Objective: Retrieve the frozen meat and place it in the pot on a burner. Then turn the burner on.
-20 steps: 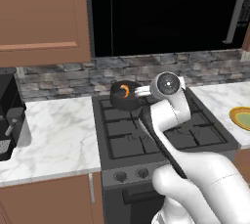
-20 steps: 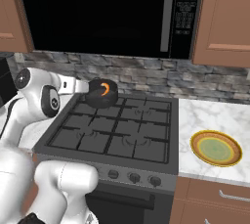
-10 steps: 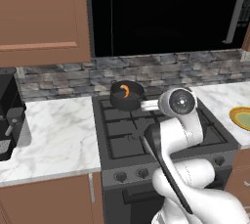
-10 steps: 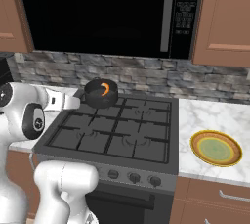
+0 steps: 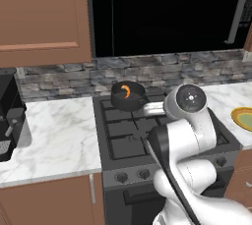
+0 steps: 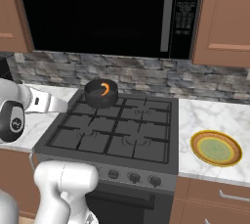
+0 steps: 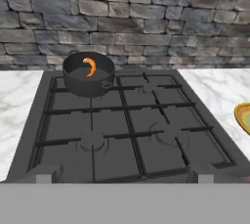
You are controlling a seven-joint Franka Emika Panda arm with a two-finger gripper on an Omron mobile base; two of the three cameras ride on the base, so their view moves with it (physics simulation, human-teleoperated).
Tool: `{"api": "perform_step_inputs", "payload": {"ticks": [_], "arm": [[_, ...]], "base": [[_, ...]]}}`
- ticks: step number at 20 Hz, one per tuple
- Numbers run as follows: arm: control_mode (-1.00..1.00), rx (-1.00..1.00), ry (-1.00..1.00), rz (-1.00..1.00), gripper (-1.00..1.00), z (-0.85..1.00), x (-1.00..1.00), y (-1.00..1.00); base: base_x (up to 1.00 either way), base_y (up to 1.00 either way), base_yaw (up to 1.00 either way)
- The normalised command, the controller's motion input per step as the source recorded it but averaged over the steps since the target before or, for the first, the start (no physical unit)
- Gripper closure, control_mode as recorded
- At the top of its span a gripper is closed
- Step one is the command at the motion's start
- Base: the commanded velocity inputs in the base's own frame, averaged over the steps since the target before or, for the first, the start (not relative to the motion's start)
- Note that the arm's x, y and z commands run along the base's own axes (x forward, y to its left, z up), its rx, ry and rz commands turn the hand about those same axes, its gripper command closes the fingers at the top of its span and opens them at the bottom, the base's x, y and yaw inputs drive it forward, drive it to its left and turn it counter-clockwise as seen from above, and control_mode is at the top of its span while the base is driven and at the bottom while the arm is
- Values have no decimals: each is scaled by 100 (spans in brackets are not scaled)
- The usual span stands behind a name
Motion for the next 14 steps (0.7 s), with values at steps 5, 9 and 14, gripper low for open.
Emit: {"api": "perform_step_inputs", "payload": {"ticks": [5, 9, 14], "arm": [[-100, 1, -5, 1, -100, -27, -43, 16], [-100, 0, -7, 0, -100, -43, -22, 14], [-100, 1, -16, 0, -100, -44, -28, 14]], "base": [[0, 0, 0], [0, 0, 0], [0, 0, 0]]}}
